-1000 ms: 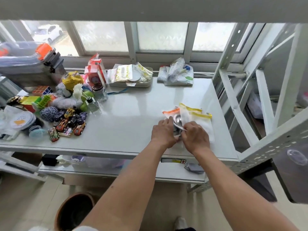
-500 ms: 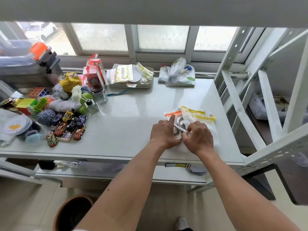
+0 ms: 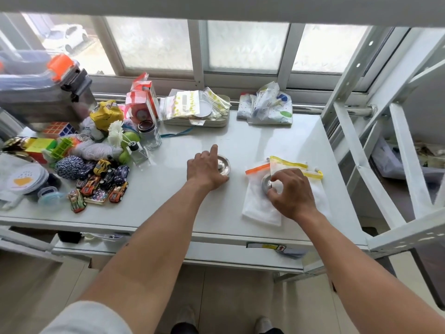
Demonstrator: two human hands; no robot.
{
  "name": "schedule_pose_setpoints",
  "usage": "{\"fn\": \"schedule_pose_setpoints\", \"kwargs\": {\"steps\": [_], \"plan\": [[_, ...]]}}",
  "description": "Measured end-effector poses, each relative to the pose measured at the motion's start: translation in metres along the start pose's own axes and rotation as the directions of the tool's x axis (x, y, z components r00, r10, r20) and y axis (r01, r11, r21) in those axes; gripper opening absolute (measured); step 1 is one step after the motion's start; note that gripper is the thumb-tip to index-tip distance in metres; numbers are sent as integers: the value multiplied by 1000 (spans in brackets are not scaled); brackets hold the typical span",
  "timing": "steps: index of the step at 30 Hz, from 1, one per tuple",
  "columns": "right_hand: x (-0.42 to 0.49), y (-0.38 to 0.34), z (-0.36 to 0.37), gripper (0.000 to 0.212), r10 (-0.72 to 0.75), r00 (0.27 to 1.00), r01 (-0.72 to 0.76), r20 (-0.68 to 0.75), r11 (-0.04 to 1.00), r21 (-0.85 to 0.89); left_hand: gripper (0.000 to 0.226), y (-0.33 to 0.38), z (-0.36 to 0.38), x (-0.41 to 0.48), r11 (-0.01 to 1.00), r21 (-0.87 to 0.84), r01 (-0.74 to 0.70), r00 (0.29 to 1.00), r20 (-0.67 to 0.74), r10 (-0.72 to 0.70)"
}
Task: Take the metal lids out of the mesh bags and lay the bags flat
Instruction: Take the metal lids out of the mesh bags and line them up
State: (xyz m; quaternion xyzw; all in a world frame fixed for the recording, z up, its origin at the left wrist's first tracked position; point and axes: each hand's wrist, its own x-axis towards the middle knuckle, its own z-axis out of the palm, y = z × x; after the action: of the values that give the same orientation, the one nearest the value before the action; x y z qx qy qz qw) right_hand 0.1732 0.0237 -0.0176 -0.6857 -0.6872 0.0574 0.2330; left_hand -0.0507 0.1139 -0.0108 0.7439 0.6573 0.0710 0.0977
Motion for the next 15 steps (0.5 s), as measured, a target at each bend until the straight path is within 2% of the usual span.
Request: {"fn": "schedule_pose_setpoints", "kwargs": {"steps": [2,4,6,8,11,15], "plan": [[8,1,-1,23,-98,993,102,64,993,-60,86,0,1,9,1000,0,23,999,23,-23],[15,1,-3,40,-117,977,135,179,987,-87,85,-1,2,18,999,-19,36,998,44,-35],[21,0,-6,53,-64,947,107,315,987,-119,85,-2,3,25,997,-58,54,997,67,-50],[27,-3,-9,56,-2,913,79,408,982,-173,86,-2,5,32,996,-74,56,996,77,-50],[32,-9,-11,49,53,882,85,469,960,-268,87,-3,6,41,997,-70,41,995,99,-34],[41,-12,-15,58,140,850,42,508,943,-330,93,-3,8,45,993,-100,69,989,137,-55]]}}
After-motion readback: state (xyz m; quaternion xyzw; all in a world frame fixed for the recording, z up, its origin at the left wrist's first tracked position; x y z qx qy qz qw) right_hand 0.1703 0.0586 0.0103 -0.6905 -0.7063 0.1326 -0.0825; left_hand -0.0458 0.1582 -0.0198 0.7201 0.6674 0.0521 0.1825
